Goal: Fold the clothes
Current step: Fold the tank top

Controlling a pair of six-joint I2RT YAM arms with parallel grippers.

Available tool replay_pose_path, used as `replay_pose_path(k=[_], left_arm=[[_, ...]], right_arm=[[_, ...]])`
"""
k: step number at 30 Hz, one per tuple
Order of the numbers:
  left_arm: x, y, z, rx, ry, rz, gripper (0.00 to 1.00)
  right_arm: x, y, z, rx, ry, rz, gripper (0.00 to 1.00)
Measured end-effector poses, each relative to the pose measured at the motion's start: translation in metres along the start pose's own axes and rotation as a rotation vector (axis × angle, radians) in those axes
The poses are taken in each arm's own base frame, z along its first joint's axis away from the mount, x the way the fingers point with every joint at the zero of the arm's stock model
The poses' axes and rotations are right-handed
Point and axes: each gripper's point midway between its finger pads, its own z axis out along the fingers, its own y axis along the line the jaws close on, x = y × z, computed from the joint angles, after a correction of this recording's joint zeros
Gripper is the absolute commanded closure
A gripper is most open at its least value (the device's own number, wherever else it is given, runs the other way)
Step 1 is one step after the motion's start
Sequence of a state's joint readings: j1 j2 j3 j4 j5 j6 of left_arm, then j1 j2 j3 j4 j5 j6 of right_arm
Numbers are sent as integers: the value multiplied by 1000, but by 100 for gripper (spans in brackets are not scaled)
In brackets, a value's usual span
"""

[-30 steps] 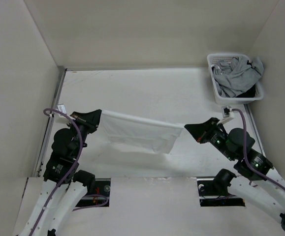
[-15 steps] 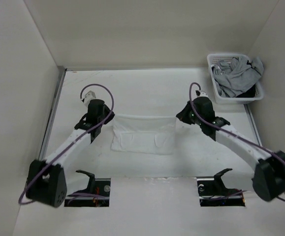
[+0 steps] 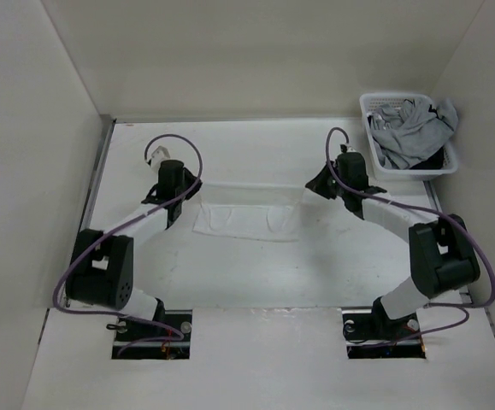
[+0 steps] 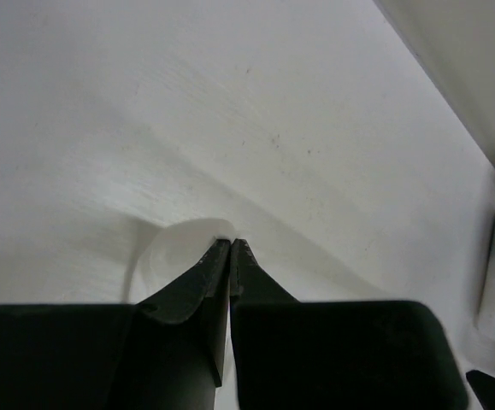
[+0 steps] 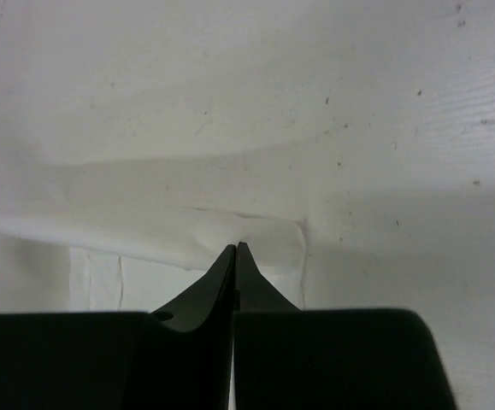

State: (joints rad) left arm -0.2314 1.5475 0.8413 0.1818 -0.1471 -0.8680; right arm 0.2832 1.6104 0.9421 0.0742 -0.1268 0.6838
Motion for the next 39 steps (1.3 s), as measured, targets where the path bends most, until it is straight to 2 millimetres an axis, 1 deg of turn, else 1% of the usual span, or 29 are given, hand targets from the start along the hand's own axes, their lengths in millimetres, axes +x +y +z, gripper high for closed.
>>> replay_pose_path(k=[5, 9, 13, 15, 21, 24, 26, 28, 31, 33, 35, 37, 39], left_arm=[[20, 27, -50, 42, -4, -22, 99], [33, 46, -74, 60, -7, -37, 98], [46, 59, -87, 70, 5, -45, 98], [53, 64, -92, 76, 14, -49, 98], [65, 76, -110, 97, 17, -68, 97], [73, 86, -112, 83, 28, -72, 95], [82, 96, -112, 57, 49, -72, 91], [90, 106, -111, 28, 73, -69, 84], [98, 115, -112, -1, 97, -66, 76], [95, 113, -114, 6, 90, -69, 75], [88, 109, -118, 27, 64, -75, 75], [79, 103, -123, 54, 29, -83, 76], [72, 98, -127, 74, 1, -86, 76]], right_arm=[[27, -4, -37, -42, -13, 2, 100], [61, -4, -55, -70, 20, -15, 99], [98, -12, -70, -71, 63, -34, 99], [112, -17, -76, -65, 76, -37, 100], [140, -23, -89, -61, 93, -43, 99], [155, -28, -90, -44, 124, -42, 99], [164, -35, -88, -21, 146, -34, 94], [170, -42, -87, 3, 159, -22, 81], [171, -46, -89, 20, 153, -10, 65], [166, -43, -92, 6, 137, -10, 60], [160, -36, -95, -23, 114, -16, 56], [158, -31, -95, -42, 108, -21, 54], [159, -30, -91, -47, 120, -27, 54]])
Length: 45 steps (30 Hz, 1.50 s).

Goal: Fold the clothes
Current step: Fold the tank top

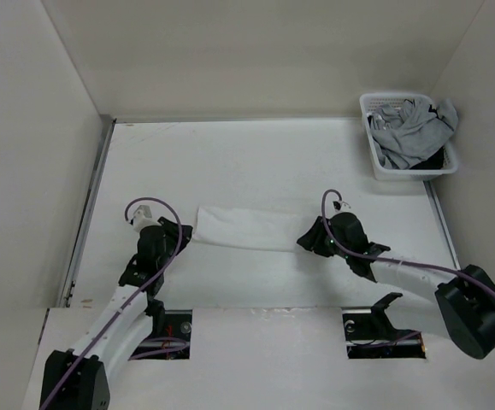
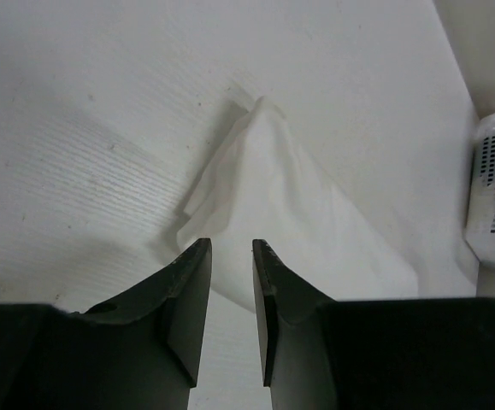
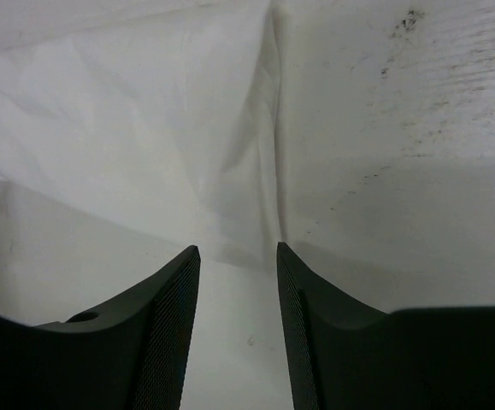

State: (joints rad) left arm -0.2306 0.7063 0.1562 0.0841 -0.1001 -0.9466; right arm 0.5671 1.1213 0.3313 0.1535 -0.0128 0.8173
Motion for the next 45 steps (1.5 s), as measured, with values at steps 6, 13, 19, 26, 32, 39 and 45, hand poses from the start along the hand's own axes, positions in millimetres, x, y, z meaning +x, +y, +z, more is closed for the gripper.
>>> replay_pose_path(k=[6, 13, 19, 26, 32, 39, 45], left_arm=[[12, -17, 4, 13, 54, 40, 77], [33, -28, 21, 17, 121, 75, 78], [36, -39, 20, 53, 123, 81, 78], [43, -60, 14, 115, 141, 89, 78], [46, -66, 12, 134, 150, 85, 78], [35, -83, 2, 199, 118, 62, 78], [22, -90, -5, 245, 88, 34, 78]], right_arm=[[-4, -7, 27, 4, 27, 45, 59], [-8, -2, 50, -23, 14, 118, 97], [-22, -5, 33, -34, -52, 168, 100], [-66, 1, -13, -23, -217, 120, 100], [-86, 31, -21, 36, -219, -3, 99], [-70, 111, 7, 22, -119, -194, 99], [-27, 153, 41, 69, 2, -332, 99]])
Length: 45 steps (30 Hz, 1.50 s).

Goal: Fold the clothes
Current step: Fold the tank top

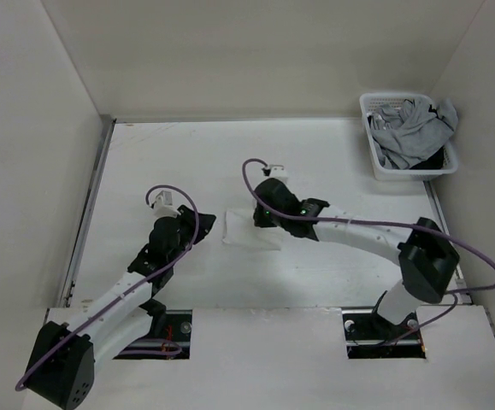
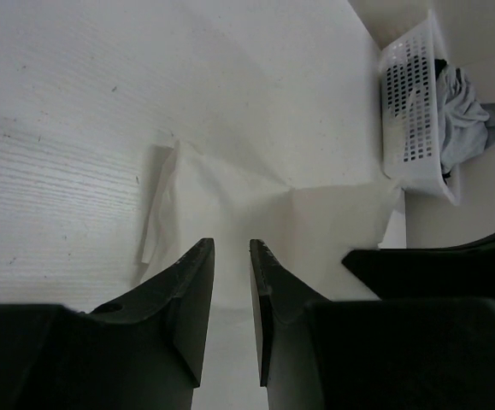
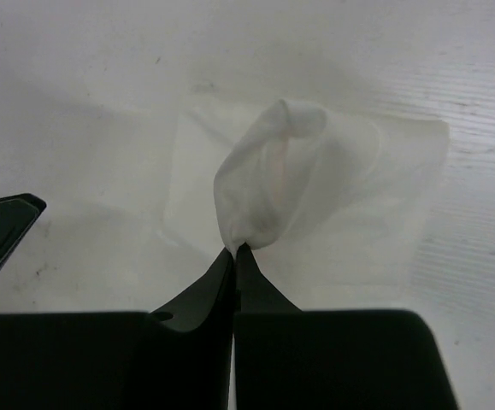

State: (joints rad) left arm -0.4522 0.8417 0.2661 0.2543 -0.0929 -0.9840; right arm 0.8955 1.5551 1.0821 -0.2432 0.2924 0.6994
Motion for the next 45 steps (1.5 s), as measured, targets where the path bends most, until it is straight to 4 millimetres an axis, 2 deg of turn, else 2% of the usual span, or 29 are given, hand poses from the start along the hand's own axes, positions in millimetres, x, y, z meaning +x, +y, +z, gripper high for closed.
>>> replay_pose_path(k=[4, 8, 11, 15, 16, 17, 20, 22, 24, 27, 31, 35, 38, 40, 43, 45], left_arm=[[-5, 6, -3, 2, -14, -14, 78], [-14, 11, -5, -1, -34, -33, 78], [-21, 15, -6, -5, -48, -48, 78], [-23, 17, -6, -6, -48, -53, 78], [-21, 16, -5, -4, -42, -52, 78], [-18, 15, -5, -3, -31, -48, 78], [-1, 14, -2, -8, 21, -31, 78], [13, 11, 1, -13, 63, -12, 78], [27, 5, 6, -11, 101, 10, 78], [42, -6, 14, 0, 137, 40, 84], [50, -6, 21, -13, 142, 64, 85], [37, -2, 21, -34, 86, 91, 77], [9, 1, 16, -52, -3, 111, 68], [-14, 9, 12, -84, -72, 122, 64], [-39, 34, 8, -172, -135, 138, 60], [-48, 53, 5, -241, -149, 147, 58]], right_arm=[[11, 36, 20, 3, 48, -63, 97], [24, 60, 41, 6, 85, -103, 76], [37, 66, 50, 12, 110, -122, 69], [35, 68, 42, -11, 96, -122, 67], [32, 68, 36, -26, 82, -116, 68], [30, 66, 29, -40, 70, -111, 73], [19, 57, 3, -104, 28, -82, 91], [8, 51, -3, -148, 7, -44, 98], [-3, 45, 3, -183, -6, -5, 100], [-8, 37, 26, -217, 0, 35, 100], [13, 29, 48, -253, 42, 58, 98], [37, 14, 45, -273, 60, 60, 92], [40, -14, 25, -267, 30, 75, 87], [23, -40, 5, -250, -42, 105, 80], [-24, -82, -25, -205, -222, 170, 72], [-57, -110, -45, -160, -353, 217, 68]])
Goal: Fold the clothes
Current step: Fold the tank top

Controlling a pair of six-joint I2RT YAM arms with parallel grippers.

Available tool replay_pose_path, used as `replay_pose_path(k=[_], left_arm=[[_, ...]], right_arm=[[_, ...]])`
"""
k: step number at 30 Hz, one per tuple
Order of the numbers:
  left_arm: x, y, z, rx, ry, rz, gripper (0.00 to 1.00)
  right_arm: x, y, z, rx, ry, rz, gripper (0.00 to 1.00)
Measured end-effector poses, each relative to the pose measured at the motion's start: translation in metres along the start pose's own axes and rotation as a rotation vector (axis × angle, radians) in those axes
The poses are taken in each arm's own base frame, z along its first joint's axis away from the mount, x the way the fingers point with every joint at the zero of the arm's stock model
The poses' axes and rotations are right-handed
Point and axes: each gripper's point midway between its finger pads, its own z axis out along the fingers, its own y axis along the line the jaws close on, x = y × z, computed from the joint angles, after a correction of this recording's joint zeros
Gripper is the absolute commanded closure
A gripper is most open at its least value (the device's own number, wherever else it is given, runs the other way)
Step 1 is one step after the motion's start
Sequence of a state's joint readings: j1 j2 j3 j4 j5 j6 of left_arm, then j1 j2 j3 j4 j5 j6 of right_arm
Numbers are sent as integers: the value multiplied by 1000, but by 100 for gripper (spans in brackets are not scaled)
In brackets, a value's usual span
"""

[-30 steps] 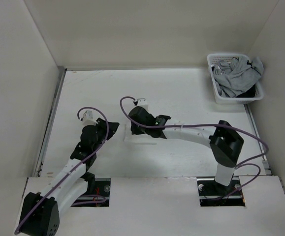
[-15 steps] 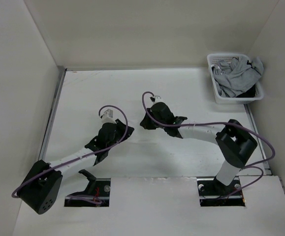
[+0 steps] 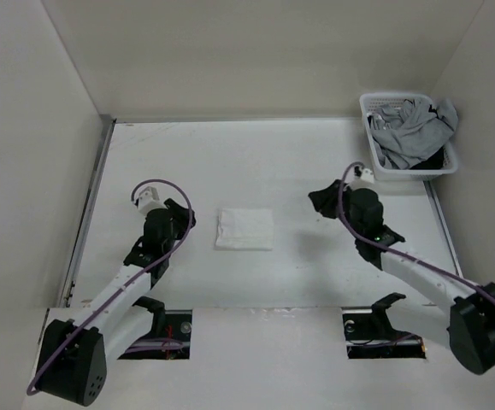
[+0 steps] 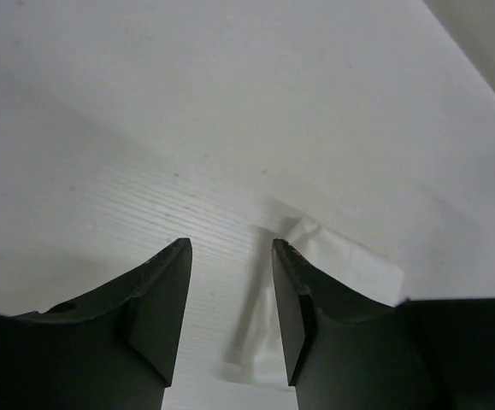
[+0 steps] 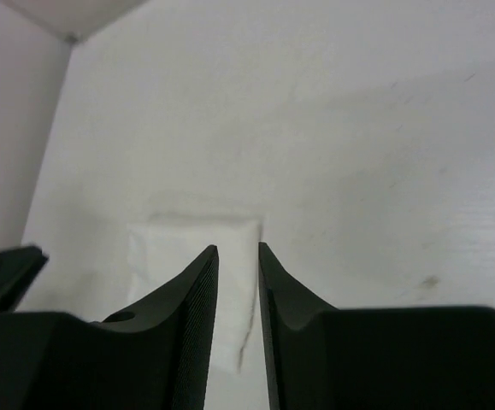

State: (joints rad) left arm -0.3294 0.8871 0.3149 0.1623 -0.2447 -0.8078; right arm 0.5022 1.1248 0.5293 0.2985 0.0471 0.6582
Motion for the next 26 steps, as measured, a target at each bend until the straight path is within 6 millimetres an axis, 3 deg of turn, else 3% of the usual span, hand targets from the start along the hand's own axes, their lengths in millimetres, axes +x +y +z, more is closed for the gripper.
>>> replay_pose_path(k=[2, 5, 8, 12, 20, 26], left_arm=[[-3, 19, 1, -64, 1, 7, 57], [-5, 40, 1, -132, 11, 8, 55], [-6, 53, 1, -182, 29, 7, 55], [-9, 56, 4, -206, 47, 5, 55], [0, 59, 9, -222, 90, 28, 56], [9, 58, 14, -230, 130, 55, 56]], right_arm=[[-32, -18, -12, 43, -115, 27, 63], [-47, -40, -23, 90, -212, 63, 59], [-31, -63, -25, 144, -215, 86, 56], [-7, -89, -24, 230, -177, 96, 54], [-13, -93, -21, 246, -208, 98, 51], [-2, -99, -16, 268, -172, 92, 52]])
